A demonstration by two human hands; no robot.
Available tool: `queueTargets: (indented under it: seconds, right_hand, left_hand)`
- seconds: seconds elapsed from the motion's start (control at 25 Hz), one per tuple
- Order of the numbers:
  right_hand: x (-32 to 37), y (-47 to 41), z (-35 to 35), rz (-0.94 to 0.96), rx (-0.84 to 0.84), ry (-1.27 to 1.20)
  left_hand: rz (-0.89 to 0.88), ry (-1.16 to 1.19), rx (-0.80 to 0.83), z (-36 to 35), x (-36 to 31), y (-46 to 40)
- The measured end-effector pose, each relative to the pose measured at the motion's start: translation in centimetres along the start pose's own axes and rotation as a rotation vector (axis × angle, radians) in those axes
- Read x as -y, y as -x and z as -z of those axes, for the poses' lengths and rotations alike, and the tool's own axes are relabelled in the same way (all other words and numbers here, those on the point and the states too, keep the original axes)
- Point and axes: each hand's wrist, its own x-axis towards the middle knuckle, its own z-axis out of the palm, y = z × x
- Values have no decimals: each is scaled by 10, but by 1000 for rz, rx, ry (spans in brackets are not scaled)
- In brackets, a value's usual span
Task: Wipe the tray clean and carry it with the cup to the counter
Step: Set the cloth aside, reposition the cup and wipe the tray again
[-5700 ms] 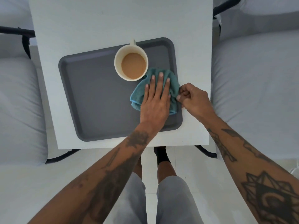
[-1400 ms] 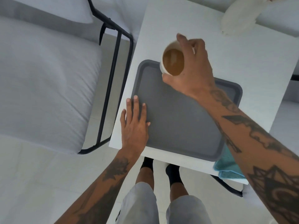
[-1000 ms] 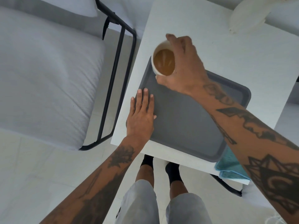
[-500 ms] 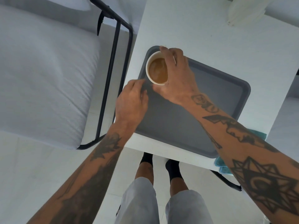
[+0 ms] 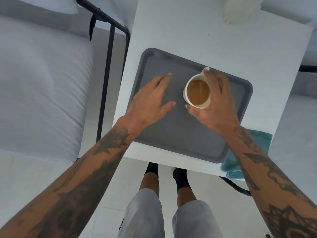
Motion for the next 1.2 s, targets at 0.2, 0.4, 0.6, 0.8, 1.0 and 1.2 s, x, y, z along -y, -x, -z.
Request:
queueTargets:
  seconds: [0.2, 0.4, 0.6, 0.8, 1.0, 1.2]
  right_hand:
    - [-21, 16, 3, 19, 28, -103]
    - [-39, 36, 20, -158, 111, -419]
    - [-38, 35, 21, -185, 98, -539]
    - [-10, 12, 27, -58, 93, -445]
    - [28, -36, 8, -6, 173, -447]
    - [38, -54, -19, -37, 237, -458]
  left_hand:
    - [-223, 117, 247, 0, -31, -35]
    - [-217, 151, 347, -3, -30, -41]
    - [-196, 318, 304, -16, -30, -38]
    - [-126, 425, 165, 13, -21, -25]
    - [43, 501, 127, 54, 5, -32]
    - [90, 370, 156, 64, 26, -38]
